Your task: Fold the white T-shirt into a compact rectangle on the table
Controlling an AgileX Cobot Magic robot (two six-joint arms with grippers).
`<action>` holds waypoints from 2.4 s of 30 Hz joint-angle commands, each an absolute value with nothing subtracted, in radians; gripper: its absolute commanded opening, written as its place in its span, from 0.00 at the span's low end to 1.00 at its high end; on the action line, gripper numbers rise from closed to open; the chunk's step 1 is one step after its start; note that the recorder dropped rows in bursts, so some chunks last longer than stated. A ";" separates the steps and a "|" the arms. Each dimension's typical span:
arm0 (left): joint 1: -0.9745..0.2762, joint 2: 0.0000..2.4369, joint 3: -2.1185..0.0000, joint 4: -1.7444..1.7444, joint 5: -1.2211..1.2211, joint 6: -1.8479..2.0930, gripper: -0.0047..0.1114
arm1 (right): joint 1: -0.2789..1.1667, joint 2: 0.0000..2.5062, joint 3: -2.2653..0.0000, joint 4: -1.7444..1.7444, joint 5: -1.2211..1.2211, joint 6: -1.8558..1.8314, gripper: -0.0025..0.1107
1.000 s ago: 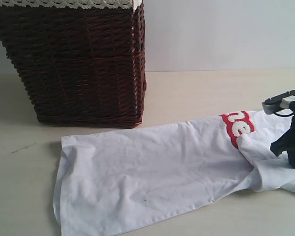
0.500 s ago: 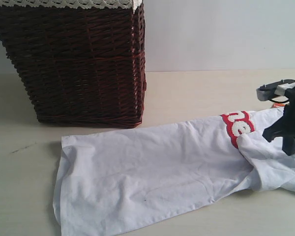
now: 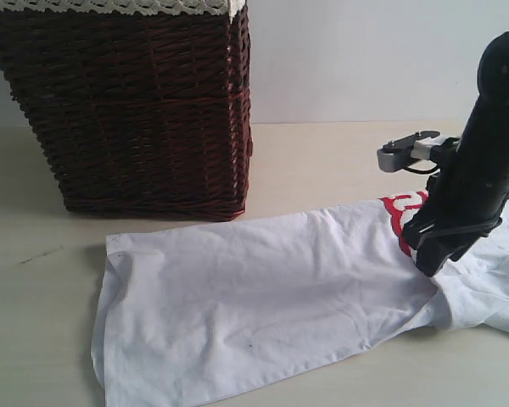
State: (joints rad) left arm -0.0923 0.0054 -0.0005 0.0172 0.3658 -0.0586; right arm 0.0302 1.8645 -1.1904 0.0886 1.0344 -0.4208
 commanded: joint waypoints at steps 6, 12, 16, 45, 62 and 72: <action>-0.089 0.000 0.000 0.019 0.354 -0.060 0.04 | 0.106 1.918 -1.191 -0.033 1.078 -0.249 0.44; -0.089 0.000 0.000 0.019 0.354 -0.060 0.04 | 0.137 1.952 -1.191 -0.185 1.088 -0.119 0.40; -0.089 0.000 0.000 0.019 0.354 -0.060 0.04 | 0.138 1.954 -1.193 -0.311 1.093 0.000 0.25; -0.089 0.000 0.000 0.019 0.354 -0.060 0.04 | 0.435 1.924 -1.252 -0.688 1.042 0.191 0.02; -0.089 0.000 0.000 0.019 0.354 -0.060 0.04 | 0.435 1.985 -1.252 -0.694 1.122 0.207 0.48; -0.089 0.000 0.000 0.019 0.354 -0.060 0.04 | 0.298 1.925 -1.252 -0.854 1.134 0.525 0.47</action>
